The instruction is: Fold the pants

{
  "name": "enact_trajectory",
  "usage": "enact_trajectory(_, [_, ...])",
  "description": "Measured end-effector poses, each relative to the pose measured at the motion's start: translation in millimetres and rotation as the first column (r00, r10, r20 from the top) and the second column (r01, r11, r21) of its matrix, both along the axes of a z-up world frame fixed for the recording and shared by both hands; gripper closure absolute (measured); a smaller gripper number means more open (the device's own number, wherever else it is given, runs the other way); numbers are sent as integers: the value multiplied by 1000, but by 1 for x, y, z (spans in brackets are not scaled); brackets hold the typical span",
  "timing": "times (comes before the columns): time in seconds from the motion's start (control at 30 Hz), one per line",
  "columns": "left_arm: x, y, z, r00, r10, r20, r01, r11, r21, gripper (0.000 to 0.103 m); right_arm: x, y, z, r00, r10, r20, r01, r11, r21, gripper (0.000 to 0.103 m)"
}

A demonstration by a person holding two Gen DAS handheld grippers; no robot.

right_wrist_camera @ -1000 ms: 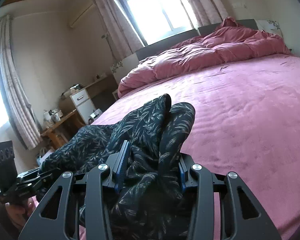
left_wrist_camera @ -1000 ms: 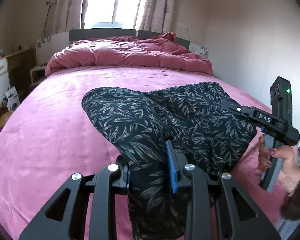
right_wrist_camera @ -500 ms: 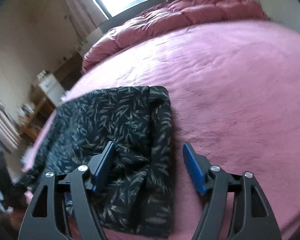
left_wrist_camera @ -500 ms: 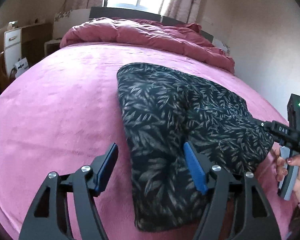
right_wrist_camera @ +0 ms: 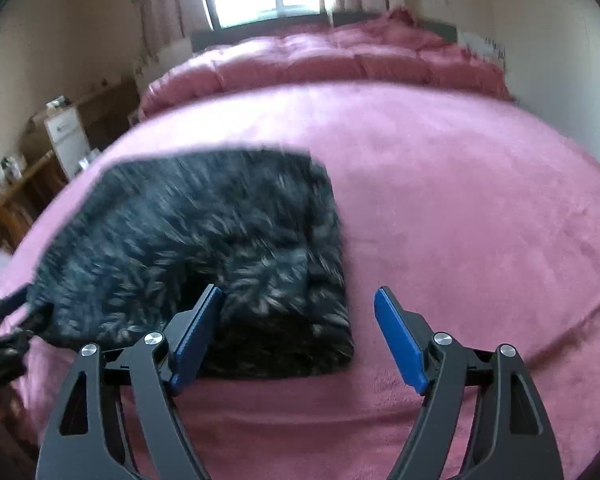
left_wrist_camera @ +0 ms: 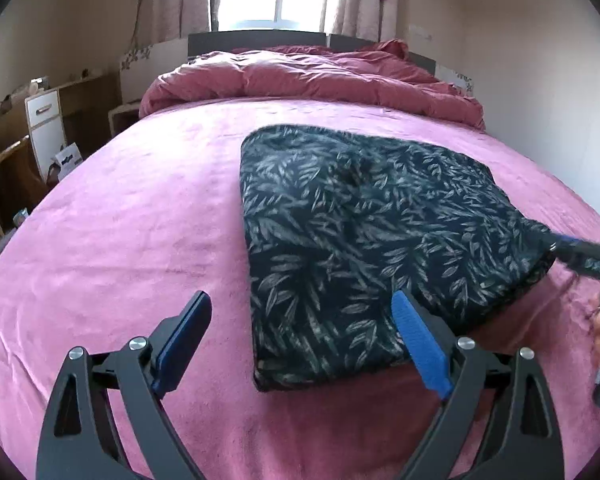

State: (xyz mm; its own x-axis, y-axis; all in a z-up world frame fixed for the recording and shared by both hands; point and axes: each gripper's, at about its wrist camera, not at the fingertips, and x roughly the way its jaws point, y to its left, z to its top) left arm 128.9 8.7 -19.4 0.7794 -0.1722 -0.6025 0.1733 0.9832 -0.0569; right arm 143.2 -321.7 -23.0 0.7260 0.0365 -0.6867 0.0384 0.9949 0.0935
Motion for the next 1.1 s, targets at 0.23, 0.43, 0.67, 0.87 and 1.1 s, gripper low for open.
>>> enact_trajectory(0.23, [-20, 0, 1, 998, 57, 4, -57, 998, 28, 7, -15, -9, 4, 999, -37, 12, 36, 997, 62, 19])
enact_trajectory(0.43, [-34, -11, 3, 993, 121, -7, -119, 986, 117, 2, -46, 6, 15, 998, -62, 32, 60, 997, 45, 18])
enact_trajectory(0.67, [-68, -21, 14, 991, 134, 26, -137, 983, 123, 2, -86, 35, 15, 998, -25, 65, 24, 1000, 19, 9])
enact_trajectory(0.87, [-90, -12, 27, 989, 145, 32, -147, 987, 70, 2, -113, 51, 18, 994, -58, 96, 58, 998, 4, 4])
enact_trajectory(1.1, [-102, 2, 36, 980, 191, 65, -193, 980, 38, 2, -137, 60, 27, 983, -75, 168, 86, 994, -62, 4])
